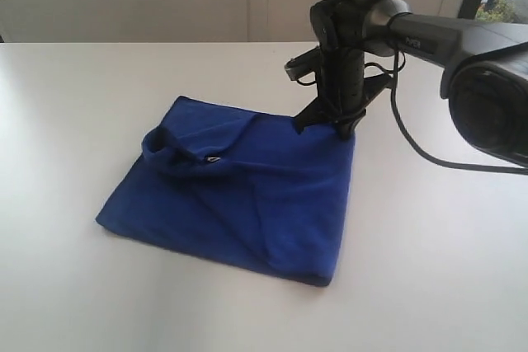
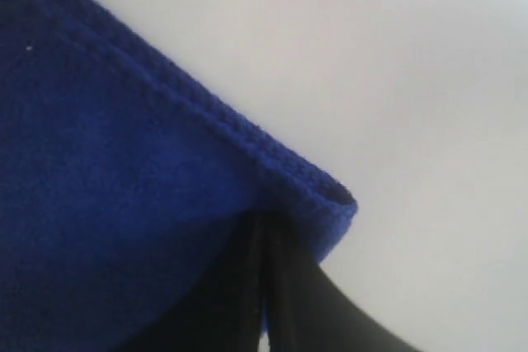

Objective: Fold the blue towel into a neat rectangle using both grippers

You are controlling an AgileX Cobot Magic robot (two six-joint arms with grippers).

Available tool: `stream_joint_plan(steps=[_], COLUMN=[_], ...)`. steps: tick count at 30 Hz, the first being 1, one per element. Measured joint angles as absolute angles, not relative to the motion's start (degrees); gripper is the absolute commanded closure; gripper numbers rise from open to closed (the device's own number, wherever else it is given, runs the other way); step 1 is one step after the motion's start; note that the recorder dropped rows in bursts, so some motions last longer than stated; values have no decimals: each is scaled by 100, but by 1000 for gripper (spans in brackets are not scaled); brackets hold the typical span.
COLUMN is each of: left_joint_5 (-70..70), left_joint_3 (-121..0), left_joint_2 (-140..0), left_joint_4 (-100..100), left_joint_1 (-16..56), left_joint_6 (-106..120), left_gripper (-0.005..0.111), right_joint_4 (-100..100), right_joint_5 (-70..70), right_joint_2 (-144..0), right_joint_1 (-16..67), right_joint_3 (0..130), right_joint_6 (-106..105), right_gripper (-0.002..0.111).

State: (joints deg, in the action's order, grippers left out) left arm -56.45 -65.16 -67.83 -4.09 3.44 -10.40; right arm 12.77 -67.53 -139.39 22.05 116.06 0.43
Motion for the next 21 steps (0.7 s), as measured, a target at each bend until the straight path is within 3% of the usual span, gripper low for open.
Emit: stream_joint_plan(steps=[21], left_joint_5=[-5645], left_joint_3=[-6516], left_joint_2=[-6783], left_joint_4=[-409], left_joint_1=[344], left_joint_6=[-1040], left_gripper=[107], right_joint_4=[1676], right_joint_5=[-6679], right_joint_2=[-12878], right_joint_1=[2116], right_joint_3=[9381], right_joint_6=[43], right_gripper=[108])
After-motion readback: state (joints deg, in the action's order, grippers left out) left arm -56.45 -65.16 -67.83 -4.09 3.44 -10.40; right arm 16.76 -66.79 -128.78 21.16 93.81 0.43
